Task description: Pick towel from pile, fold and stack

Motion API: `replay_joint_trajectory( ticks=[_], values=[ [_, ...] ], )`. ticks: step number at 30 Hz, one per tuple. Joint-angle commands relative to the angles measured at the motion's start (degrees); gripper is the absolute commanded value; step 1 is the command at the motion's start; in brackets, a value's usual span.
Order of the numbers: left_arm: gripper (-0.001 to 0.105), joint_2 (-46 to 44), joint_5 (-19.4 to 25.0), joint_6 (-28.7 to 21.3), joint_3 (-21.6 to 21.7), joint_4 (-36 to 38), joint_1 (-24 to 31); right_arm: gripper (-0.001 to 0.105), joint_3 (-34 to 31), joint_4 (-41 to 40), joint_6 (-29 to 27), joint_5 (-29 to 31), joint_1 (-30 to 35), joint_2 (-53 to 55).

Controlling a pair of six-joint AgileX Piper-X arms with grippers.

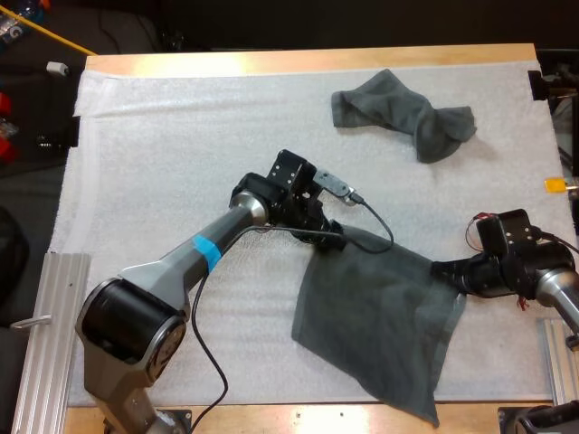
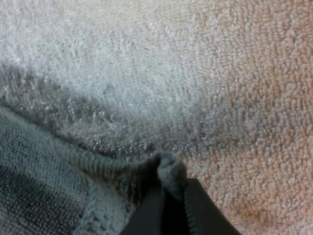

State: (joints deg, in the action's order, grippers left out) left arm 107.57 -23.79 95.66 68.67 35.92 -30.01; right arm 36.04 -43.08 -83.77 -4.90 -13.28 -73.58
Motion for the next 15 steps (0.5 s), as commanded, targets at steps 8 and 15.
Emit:
replay_joint_trajectory(
  ticks=[8, 15],
  values=[
    [0.057, 2.51, -2.26, 3.04, 2.02, 4.35, -0.47, 0.0, -0.17, -0.96, 0.05, -0.06, 0.16, 0.34],
    [0.055, 2.88, -1.71, 3.04, 3.18, 5.36, -2.02, 0.0, -0.17, -1.9, 0.04, -0.18, 0.16, 0.34]
  ],
)
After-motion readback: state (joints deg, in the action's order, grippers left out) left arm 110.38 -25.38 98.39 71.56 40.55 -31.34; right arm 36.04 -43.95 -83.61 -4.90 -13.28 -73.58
